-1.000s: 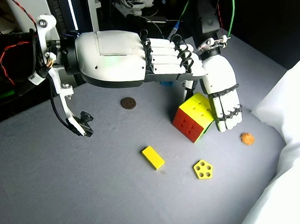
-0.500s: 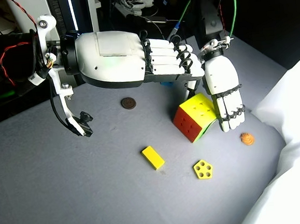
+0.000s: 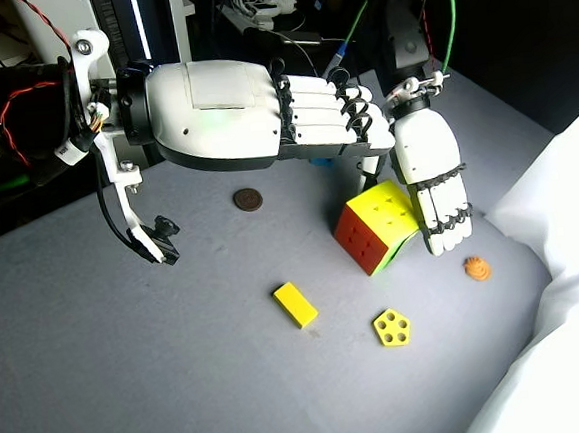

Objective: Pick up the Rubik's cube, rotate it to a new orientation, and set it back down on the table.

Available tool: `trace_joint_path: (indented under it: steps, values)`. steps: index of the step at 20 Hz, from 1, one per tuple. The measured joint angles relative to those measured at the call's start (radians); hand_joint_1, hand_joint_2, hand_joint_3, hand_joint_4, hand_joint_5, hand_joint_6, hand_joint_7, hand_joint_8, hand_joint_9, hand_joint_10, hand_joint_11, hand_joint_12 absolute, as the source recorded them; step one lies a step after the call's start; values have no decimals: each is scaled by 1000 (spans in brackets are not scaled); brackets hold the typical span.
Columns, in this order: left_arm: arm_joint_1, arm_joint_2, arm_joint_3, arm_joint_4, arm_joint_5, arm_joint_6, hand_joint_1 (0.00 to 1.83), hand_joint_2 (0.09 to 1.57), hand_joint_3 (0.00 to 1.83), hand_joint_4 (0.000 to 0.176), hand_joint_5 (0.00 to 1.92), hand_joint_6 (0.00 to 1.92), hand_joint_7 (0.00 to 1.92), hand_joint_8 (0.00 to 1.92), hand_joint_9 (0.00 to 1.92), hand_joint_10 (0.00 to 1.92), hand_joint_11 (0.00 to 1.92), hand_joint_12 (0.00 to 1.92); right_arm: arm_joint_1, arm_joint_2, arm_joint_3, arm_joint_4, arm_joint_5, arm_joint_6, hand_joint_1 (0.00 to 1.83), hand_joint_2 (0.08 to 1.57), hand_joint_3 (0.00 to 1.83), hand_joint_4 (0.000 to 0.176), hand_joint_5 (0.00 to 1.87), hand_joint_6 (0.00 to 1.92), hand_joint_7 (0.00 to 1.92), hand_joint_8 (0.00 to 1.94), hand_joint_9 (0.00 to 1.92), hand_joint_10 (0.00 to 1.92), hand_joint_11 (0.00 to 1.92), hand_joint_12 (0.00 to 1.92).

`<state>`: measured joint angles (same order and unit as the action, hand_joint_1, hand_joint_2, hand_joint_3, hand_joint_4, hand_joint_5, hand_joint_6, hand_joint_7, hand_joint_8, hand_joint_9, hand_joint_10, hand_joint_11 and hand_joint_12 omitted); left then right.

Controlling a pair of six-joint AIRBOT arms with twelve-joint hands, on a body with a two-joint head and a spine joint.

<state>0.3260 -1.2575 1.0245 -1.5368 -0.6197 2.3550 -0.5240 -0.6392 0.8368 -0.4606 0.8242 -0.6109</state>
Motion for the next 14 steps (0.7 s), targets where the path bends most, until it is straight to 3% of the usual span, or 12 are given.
trace_joint_path:
  steps: [11,13,14]
  values:
    - [-1,-6,2,4,2,0,972,961,0,0,0,0,0,0,0,0,0,0,-4,0,0,0,10,-5,0,1248,5,0,0,0,0,0,0,0,0,0]
    - [-1,-6,2,4,2,0,935,1031,22,0,0,0,0,0,0,0,0,0,-4,0,0,0,11,-5,0,1242,2,0,0,0,9,4,0,0,0,0]
    - [-1,-6,2,4,2,0,974,1048,3,0,79,7,106,40,127,4,0,244,-4,0,0,0,11,-5,0,1241,2,0,0,0,3,1,0,0,0,0]
